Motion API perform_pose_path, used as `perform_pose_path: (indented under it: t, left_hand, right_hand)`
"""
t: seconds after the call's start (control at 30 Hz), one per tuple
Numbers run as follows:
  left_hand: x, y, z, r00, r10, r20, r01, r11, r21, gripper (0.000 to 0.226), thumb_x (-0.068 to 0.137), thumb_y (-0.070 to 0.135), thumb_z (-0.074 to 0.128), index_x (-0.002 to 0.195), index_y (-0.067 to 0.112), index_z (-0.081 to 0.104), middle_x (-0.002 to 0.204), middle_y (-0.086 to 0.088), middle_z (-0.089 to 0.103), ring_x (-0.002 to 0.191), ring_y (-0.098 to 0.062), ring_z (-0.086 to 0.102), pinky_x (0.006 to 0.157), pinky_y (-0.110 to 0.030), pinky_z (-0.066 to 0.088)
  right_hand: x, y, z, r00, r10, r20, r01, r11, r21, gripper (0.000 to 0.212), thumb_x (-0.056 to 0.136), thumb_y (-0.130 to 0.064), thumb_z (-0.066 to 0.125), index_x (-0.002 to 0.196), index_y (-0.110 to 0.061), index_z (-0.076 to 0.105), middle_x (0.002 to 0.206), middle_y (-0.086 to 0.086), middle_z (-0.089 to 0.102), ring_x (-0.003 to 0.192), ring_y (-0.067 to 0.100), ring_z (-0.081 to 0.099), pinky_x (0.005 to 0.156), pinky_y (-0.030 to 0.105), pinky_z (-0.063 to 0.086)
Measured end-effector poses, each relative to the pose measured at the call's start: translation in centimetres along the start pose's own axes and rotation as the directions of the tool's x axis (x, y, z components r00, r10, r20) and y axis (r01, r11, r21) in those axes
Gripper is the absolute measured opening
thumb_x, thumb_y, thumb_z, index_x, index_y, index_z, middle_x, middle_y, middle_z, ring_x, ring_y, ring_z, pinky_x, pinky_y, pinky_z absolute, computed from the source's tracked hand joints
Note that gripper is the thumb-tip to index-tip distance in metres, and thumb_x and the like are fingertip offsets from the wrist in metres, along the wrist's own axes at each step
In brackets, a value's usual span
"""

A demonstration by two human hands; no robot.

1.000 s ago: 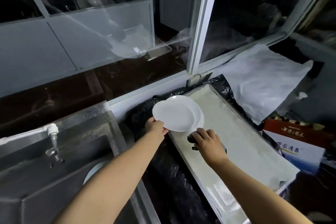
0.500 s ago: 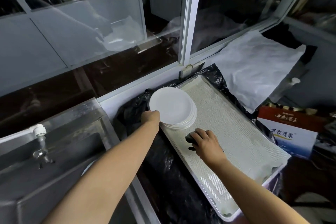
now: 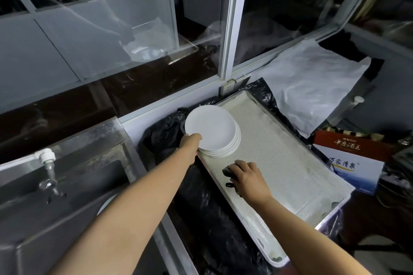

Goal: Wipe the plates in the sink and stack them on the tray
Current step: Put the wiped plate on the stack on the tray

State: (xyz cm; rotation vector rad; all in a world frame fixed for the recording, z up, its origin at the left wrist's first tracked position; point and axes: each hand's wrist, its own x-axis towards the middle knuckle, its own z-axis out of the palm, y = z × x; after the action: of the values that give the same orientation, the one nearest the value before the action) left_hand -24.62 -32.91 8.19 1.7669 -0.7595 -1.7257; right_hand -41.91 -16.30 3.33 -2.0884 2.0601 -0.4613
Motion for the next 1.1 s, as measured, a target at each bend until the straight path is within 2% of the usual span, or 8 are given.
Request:
perform_pose_path:
  t: [0.13,0.43,0.53,0.6,0.8,0.87,1.0,1.1]
  left_hand:
    - [-0.1,0.0,-0.1,0.999,-0.002,0.043,0.003,1.000,-0.025,0.045,0.095,0.015,0.058,0.139,0.010,0.052,0.123,-0.004,0.056,0.111,-0.024,0.055,0.094,-0.033,0.048]
    - [0.1,-0.7,1.0,0.997,0.002,0.074,-0.003,1.000,0.015,0.048,0.089,0.020,0.063,0.136,0.009,0.054,0.126,-0.005,0.060,0.094,-0.015,0.056,0.085,-0.031,0.045]
    - [-0.3,-1.2,1.9,0.998,-0.019,0.064,0.018,1.000,0.018,0.051,0.090,0.021,0.063,0.138,0.008,0.052,0.121,-0.006,0.056,0.105,-0.022,0.055,0.096,-0.034,0.048]
    - [-0.6,-1.4,2.6,0.998,-0.024,0.057,0.023,1.000,0.019,0.054,0.090,0.019,0.062,0.141,0.008,0.049,0.132,-0.007,0.053,0.116,-0.025,0.052,0.105,-0.038,0.046]
    - [-1.9,-1.5,2.6,1.000,-0.004,0.005,0.003,1.000,0.018,0.046,0.092,0.009,0.053,0.138,0.010,0.054,0.124,-0.003,0.058,0.113,-0.025,0.056,0.109,-0.039,0.048]
    - [-2.3,-1.9,2.1,1.000,-0.006,0.008,0.005,0.998,0.069,0.047,0.089,0.010,0.053,0.135,0.011,0.058,0.126,-0.006,0.063,0.113,-0.026,0.060,0.106,-0.039,0.050]
    - [-2.9,-2.8,0.3,0.999,-0.041,0.025,0.037,0.988,0.149,0.037,0.091,0.016,0.056,0.127,0.009,0.063,0.112,-0.005,0.065,0.093,-0.020,0.062,0.086,-0.032,0.054]
    - [-4.2,-3.1,-1.1,0.997,-0.057,0.052,0.046,0.980,0.192,0.030,0.098,0.021,0.056,0.125,0.012,0.061,0.101,-0.001,0.063,0.093,-0.019,0.061,0.087,-0.032,0.052]
  right_hand:
    - [-0.2,-0.2,0.3,0.998,0.047,0.039,-0.047,0.999,0.003,0.028,0.091,-0.022,0.068,0.117,-0.028,0.064,0.120,-0.006,0.060,0.096,0.027,0.052,0.083,0.041,0.050]
    - [-0.4,0.6,0.6,0.993,0.091,0.073,-0.091,0.996,-0.008,0.029,0.093,-0.023,0.065,0.122,-0.029,0.062,0.121,-0.007,0.059,0.099,0.026,0.051,0.086,0.041,0.048]
    - [-0.4,0.8,0.6,0.992,0.098,0.080,-0.098,0.995,0.000,0.029,0.094,-0.025,0.063,0.123,-0.029,0.062,0.122,-0.007,0.059,0.099,0.025,0.050,0.088,0.040,0.048]
    - [-0.6,0.9,0.6,0.990,0.104,0.090,-0.105,0.994,0.002,0.030,0.094,-0.024,0.064,0.123,-0.029,0.062,0.123,-0.006,0.059,0.099,0.026,0.050,0.088,0.040,0.048]
    - [-0.7,1.1,0.3,0.986,0.126,0.106,-0.127,0.992,0.009,0.027,0.095,-0.027,0.062,0.122,-0.028,0.062,0.123,-0.007,0.058,0.101,0.026,0.049,0.089,0.040,0.047]
    - [-0.7,0.9,0.1,0.983,0.132,0.126,-0.135,0.991,0.017,0.028,0.096,-0.027,0.061,0.124,-0.028,0.061,0.124,-0.007,0.057,0.103,0.026,0.048,0.092,0.040,0.046]
    - [-0.5,-0.1,-0.2,0.977,0.131,0.170,-0.137,0.990,0.019,0.031,0.098,-0.027,0.058,0.128,-0.028,0.059,0.128,-0.007,0.055,0.108,0.026,0.046,0.096,0.039,0.043]
    - [-0.2,-1.1,-0.4,0.971,0.136,0.197,-0.142,0.990,0.012,0.032,0.098,-0.027,0.056,0.130,-0.028,0.057,0.131,-0.007,0.053,0.112,0.025,0.045,0.097,0.036,0.041]
